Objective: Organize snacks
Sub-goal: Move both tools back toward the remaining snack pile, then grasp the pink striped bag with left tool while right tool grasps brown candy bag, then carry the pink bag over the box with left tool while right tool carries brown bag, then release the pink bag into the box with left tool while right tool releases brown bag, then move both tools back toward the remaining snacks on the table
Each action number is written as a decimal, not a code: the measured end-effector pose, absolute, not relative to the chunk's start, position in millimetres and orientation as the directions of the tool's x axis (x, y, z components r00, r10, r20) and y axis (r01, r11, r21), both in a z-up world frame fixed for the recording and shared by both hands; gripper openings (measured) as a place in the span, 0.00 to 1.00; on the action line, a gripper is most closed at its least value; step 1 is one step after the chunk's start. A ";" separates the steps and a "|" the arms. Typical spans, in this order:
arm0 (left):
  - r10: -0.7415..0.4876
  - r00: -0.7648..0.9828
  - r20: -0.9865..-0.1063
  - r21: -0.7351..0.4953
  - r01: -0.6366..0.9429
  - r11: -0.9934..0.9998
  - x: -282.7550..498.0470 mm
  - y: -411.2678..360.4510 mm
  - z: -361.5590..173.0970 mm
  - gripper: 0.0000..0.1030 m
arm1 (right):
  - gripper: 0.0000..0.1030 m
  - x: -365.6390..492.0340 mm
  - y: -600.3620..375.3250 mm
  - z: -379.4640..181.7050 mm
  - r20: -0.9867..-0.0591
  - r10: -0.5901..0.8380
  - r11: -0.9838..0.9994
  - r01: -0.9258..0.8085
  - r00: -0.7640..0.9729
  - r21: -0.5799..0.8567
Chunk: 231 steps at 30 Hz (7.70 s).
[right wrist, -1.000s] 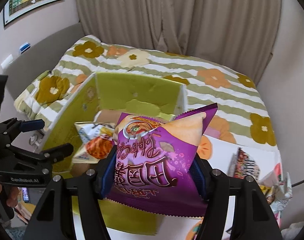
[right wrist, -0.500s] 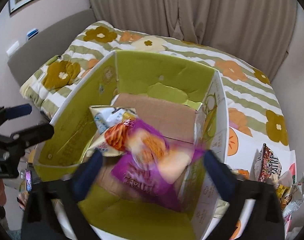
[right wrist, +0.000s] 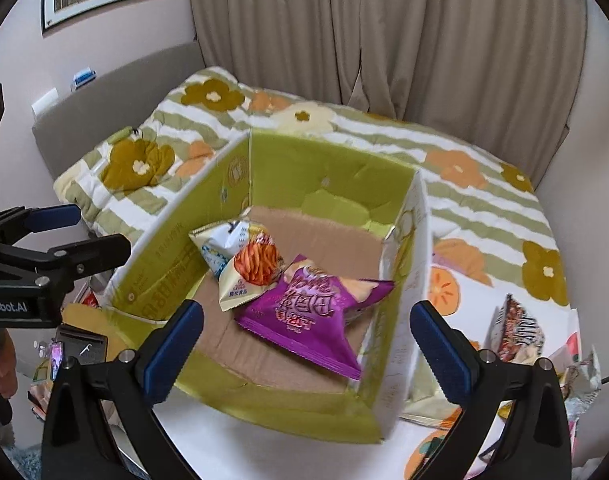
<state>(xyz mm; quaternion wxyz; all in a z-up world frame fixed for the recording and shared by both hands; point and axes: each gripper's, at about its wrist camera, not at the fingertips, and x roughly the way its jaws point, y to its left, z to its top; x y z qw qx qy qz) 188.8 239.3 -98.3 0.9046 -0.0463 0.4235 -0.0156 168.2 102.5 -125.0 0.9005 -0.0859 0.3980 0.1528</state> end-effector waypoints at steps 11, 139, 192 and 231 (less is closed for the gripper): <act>-0.160 0.660 -0.734 -0.144 0.079 0.986 154.2 144.1 -66.2 0.97 | 1.00 125.8 23.7 -85.5 -0.692 0.210 0.953 -0.303 0.690 -0.013; -0.160 0.631 -0.759 -0.238 -0.041 0.970 255.4 131.2 -71.5 0.68 | 0.59 196.5 -71.6 -69.4 -0.620 0.415 0.909 -0.289 0.665 0.299; -0.219 0.510 -0.832 -0.236 0.032 0.971 335.4 221.7 -149.2 0.98 | 0.97 318.2 73.2 -140.9 -0.813 0.157 0.956 -0.291 0.561 -0.017; -0.241 0.626 -0.742 -0.231 0.100 0.968 154.0 -0.7 -86.1 0.98 | 0.97 134.0 -141.2 -67.0 -0.693 0.201 0.975 -0.209 0.693 0.074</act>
